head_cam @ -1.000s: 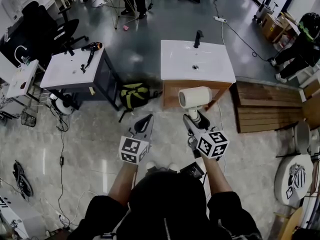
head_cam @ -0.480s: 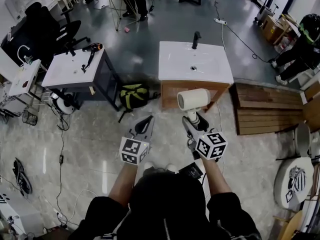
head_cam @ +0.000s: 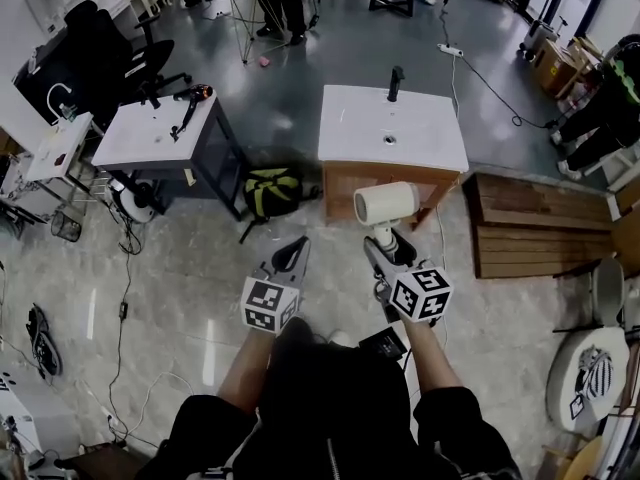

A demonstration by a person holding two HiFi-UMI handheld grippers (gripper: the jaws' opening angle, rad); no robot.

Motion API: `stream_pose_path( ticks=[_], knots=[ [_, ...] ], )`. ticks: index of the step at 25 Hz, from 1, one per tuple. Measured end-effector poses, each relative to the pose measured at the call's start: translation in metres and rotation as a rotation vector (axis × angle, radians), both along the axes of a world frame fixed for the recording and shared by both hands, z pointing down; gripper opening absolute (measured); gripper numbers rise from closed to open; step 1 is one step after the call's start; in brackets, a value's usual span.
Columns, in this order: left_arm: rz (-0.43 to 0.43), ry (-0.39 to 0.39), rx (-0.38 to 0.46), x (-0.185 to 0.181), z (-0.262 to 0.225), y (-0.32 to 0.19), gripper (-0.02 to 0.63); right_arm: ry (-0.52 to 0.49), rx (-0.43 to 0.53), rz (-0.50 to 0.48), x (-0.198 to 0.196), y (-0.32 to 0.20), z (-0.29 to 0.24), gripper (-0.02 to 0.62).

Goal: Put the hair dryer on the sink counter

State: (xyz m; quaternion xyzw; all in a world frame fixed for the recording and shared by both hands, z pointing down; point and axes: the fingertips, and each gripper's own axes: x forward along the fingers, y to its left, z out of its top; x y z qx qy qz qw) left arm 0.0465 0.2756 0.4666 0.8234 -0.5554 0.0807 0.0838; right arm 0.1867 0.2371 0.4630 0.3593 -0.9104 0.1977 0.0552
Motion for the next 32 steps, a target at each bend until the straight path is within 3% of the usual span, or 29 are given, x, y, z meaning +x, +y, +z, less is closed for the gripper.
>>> stream_pose_path(
  ticks=[15,32],
  knots=[
    [0.034,0.023,0.002,0.017,0.007,-0.034,0.012,0.012,-0.01,0.015,0.011,-0.025,0.007,0.225],
    [0.106,0.039,0.006,-0.014,0.011,-0.174,0.012,0.033,-0.014,0.067,-0.027,-0.142,0.014,0.225]
  ],
)
